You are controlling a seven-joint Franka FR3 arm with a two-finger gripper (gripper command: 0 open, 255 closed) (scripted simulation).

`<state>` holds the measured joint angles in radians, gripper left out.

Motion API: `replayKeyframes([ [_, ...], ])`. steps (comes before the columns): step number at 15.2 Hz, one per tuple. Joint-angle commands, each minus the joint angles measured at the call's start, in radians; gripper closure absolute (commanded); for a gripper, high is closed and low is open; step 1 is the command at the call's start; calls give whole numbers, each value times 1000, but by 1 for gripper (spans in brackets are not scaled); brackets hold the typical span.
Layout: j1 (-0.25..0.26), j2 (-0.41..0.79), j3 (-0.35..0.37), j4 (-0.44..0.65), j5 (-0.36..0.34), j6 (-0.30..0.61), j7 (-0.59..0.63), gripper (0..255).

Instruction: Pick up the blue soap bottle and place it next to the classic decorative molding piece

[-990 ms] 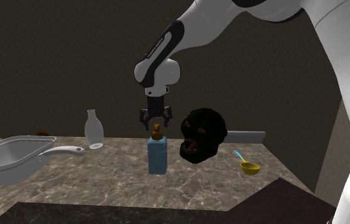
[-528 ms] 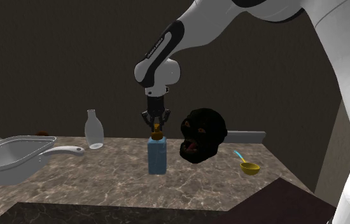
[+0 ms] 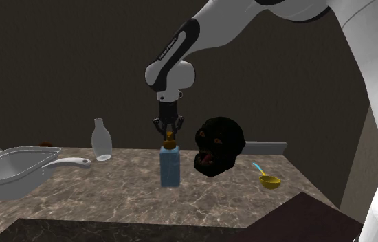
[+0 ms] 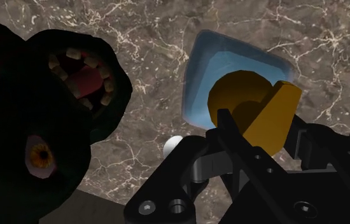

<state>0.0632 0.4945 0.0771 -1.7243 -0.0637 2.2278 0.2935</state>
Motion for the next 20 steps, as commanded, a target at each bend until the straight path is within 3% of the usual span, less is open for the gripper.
replayKeyframes([
  [1,0,-14,1,9,1,-22,0,255],
  [20,-2,-114,7,122,14,-235,-10,255],
])
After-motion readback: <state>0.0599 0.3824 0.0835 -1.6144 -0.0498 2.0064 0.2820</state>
